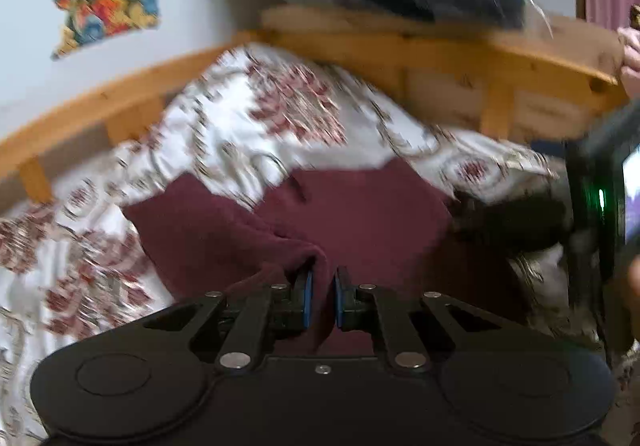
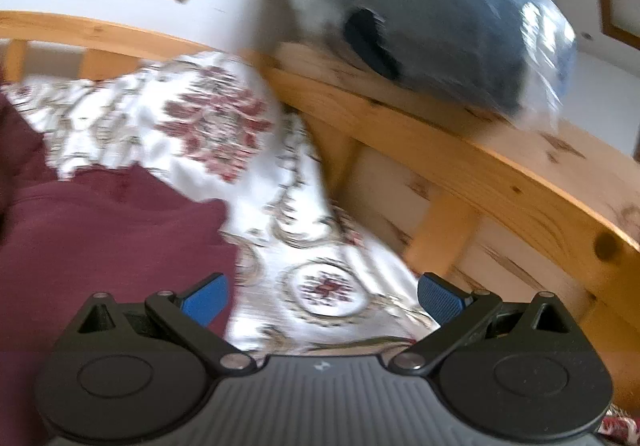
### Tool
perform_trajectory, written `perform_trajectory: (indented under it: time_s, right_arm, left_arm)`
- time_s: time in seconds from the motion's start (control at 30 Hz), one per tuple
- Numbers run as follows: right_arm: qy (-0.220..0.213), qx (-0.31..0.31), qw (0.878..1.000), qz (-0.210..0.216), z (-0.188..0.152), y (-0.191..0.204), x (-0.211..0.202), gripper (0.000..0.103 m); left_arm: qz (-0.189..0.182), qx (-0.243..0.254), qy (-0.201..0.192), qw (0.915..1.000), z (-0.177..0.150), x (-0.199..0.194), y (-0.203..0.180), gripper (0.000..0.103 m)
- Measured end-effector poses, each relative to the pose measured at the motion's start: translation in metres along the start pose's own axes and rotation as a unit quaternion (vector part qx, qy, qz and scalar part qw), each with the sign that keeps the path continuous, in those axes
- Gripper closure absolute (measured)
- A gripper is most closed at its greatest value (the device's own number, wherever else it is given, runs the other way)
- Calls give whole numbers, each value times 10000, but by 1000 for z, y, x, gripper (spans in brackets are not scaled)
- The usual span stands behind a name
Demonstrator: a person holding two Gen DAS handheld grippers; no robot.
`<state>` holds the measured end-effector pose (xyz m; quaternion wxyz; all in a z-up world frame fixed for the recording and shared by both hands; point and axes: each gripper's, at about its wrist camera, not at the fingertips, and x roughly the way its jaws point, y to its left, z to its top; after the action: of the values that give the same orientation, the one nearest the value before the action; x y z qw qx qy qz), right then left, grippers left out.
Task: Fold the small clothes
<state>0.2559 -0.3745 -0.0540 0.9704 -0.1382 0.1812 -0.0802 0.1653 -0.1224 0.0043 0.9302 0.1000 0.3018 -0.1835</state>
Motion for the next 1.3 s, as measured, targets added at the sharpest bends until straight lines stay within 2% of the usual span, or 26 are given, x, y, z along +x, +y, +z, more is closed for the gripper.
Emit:
perform_trajectory:
  time_s: [0.1,0.3,0.4,0.57,0.63,0.67,0.83,0.97,1.07,1.13,1.23,1.3]
  right_arm:
    - [18,94,10000,-7,-4,-8,-1,0]
    - [-13,34,9999,122,0,2,-1,0]
    - [10,48,9999,131,1,3,1,0]
    - [76,131,9998,125,1,0,3,0]
    - [97,149,9998,128,0,0,4,0]
    - [102,157,9997,130,0,0,4,0]
    - [101,162,9997,131,1,1,4,0]
    - [31,251,9995,171,1,0,3,0]
    - [-205,535,9978,341,2,-2,-4,0]
    - [-430,715,9951,530,4,-3,-10,0]
    - [-836,919,9863,1084,9,-2,-21,0]
    - [-973,1104,9733,1764,14,-2,-25,0]
  left_arm:
    - [-119,-41,112,9999,-5,9,-2,91]
    - [-278,-71,247,9993,-9,11,1,90]
    - [-340,-82,248,9991,-10,6,1,86]
    - [-529,-34,200,9984,-11,-2,-4,65]
    - [-589,18,186,9981,-11,-4,-7,61]
    - [-626,17,163,9979,-10,-6,-9,54]
    - [-892,-2,-125,9959,-9,-26,-10,33]
    - [-653,65,-501,9966,-12,-46,-7,19]
    - [-248,-4,-669,9975,-18,-55,0,8]
    - [42,-27,-709,9975,-25,-58,6,6]
    - [383,-38,-515,9979,-34,-57,16,5]
    - [536,-51,-353,9979,-41,-53,23,4]
